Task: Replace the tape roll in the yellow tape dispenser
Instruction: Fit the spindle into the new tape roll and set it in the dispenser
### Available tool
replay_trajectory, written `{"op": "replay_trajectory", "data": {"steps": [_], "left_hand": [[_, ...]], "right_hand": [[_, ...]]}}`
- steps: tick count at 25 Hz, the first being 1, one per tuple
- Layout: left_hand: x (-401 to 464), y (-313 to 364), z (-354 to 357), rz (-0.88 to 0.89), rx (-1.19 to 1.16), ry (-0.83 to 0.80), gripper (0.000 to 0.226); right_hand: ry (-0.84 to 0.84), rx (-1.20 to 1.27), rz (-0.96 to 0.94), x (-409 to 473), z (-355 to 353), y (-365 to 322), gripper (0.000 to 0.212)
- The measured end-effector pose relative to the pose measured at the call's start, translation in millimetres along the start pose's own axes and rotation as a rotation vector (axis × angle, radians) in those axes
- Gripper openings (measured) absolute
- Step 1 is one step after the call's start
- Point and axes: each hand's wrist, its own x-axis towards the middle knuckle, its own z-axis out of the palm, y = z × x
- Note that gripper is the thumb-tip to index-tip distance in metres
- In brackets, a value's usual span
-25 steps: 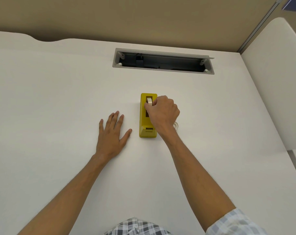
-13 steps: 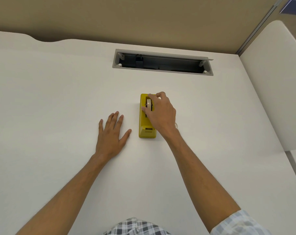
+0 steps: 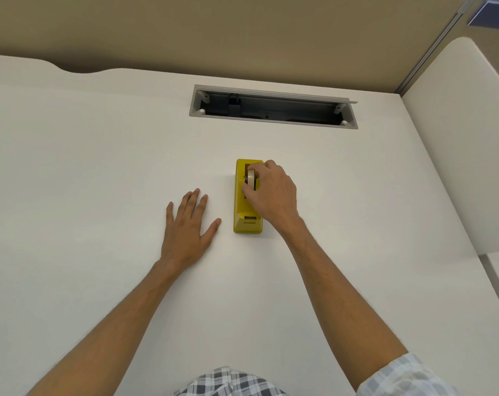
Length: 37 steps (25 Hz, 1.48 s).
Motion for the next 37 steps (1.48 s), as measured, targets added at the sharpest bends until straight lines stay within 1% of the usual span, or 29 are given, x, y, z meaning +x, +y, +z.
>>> {"op": "replay_trajectory", "data": {"steps": [4,6,11,15,21,25,28,31,37], "left_hand": [[0,1,0,0.0,-0.023,-0.01,0.072],[-2,5,0,0.017,-0.066,-0.032,0.075],[-10,34,8,0.07,-0.079,-0.071,0.093],[-3,54,13,-0.001,-0.038,-0.091,0.107],[1,63,17,-0.027,-0.012,-0.062,0.101],[2,64,15,-0.033,0.001,-0.056,0.102],[1,67,15,-0.057,0.024,-0.069,0.107],[3,69,15,-0.083,0.044,-0.083,0.11],[2,69,15,-0.071,0.076,-0.067,0.108]], "right_hand": [[-0.084,-0.016,-0.048,0,-7,3,0.056],[-0.134,-0.035,-0.077,2,-10,7,0.061],[-0.179,-0.033,-0.12,6,-15,12,0.052],[-0.171,-0.044,-0.152,10,-18,12,0.049],[-0.149,-0.072,-0.2,10,-16,13,0.047],[-0.125,-0.113,-0.206,10,-13,12,0.044],[-0.122,-0.093,-0.203,11,-13,11,0.043],[-0.143,-0.07,-0.222,11,-16,13,0.042],[-0.202,-0.079,-0.248,14,-21,16,0.046]]}}
